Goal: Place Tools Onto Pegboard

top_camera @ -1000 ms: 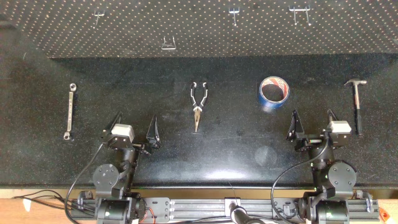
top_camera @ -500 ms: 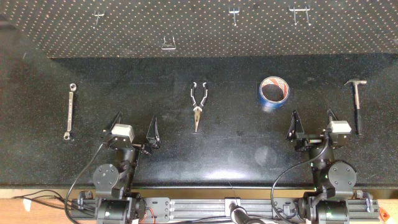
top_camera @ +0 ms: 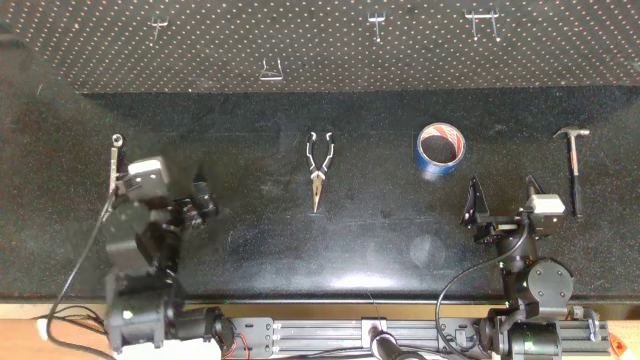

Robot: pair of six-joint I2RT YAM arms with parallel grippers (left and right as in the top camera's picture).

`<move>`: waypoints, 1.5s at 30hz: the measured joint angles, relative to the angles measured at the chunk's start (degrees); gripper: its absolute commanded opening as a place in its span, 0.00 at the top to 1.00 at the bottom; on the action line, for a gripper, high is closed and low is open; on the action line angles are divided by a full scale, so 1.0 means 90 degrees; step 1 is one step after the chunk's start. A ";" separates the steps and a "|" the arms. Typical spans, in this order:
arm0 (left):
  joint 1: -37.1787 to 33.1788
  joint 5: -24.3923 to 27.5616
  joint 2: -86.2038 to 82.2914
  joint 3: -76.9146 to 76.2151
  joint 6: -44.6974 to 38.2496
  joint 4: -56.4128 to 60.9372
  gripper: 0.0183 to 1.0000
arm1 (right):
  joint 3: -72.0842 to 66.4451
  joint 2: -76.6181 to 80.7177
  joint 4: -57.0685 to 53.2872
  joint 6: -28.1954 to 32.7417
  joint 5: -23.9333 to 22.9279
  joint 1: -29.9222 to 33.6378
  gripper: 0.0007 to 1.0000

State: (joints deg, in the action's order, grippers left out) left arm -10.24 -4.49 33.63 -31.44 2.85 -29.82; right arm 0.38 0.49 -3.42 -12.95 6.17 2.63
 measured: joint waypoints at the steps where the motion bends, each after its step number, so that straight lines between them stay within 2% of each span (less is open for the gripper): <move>1: -0.0168 -0.0323 0.0236 -0.0223 -0.0068 -0.0299 0.01 | 0.0000 -0.0002 -0.0002 0.0000 0.0000 0.0000 0.02; 3: -0.0573 -0.1107 0.0848 -0.0687 -0.0753 -0.1015 0.01 | 0.0000 -0.0002 -0.0002 0.0000 0.0002 0.0000 0.02; 5: -0.0928 -0.1265 0.1207 -0.0775 -0.1627 -0.1275 0.01 | 0.0000 -0.0002 -0.0002 0.0000 0.0000 0.0000 0.02; 8: -0.1484 -0.1112 0.1484 -0.0777 -0.2929 -0.1413 0.01 | 0.0000 -0.0002 -0.0002 0.0000 0.0000 0.0000 0.02; 10: -0.1831 -0.0707 0.1484 -0.0828 -0.3665 -0.1673 0.01 | 0.0000 -0.0002 -0.0002 0.0000 0.0000 0.0000 0.02; 11: -0.2157 -0.0211 0.1484 -0.0942 -0.3878 -0.2290 0.01 | 0.0000 -0.0002 -0.0002 0.0000 0.0000 0.0000 0.03; 12: -0.2426 0.0143 0.1477 -0.0976 -0.3988 -0.2569 0.00 | 0.0000 -0.0002 0.0000 0.0000 0.0002 0.0000 0.02; 14: -0.2499 0.0493 0.1613 -0.0991 -0.3781 -0.2586 0.01 | 0.0000 -0.0002 0.0000 0.0000 0.0000 0.0000 0.02; 20: -0.3432 0.0826 0.2072 -0.1001 -0.3451 -0.2574 0.01 | 0.0000 -0.0002 -0.0002 0.0000 0.0002 0.0000 0.02; 24: -0.4170 0.1416 0.2601 -0.1069 -0.3524 -0.1838 0.01 | 0.0000 -0.0002 -0.0002 -0.0002 0.0002 0.0000 0.02; 27: -0.4209 0.1855 0.3264 -0.1297 -0.3917 -0.1525 0.01 | 0.0000 -0.0002 0.0000 0.0000 0.0000 0.0000 0.02; 31: -0.4211 0.2195 0.4707 -0.2480 -0.4226 -0.1435 0.00 | 0.0000 -0.0002 0.0000 0.0000 0.0002 0.0000 0.02; 37: -0.4221 0.2244 0.6484 -0.3747 -0.4612 -0.1508 0.00 | 0.0000 -0.0005 0.0000 0.0000 0.0002 0.0000 0.02; 45: -0.4129 0.2215 0.7315 -0.3874 -0.4966 -0.1455 0.00 | 0.0000 -0.0002 0.0000 0.0000 0.0002 0.0000 0.02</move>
State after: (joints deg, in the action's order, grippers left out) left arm -47.40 15.44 99.46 -66.30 -41.85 -42.92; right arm 0.38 0.47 -3.42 -12.95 6.20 2.63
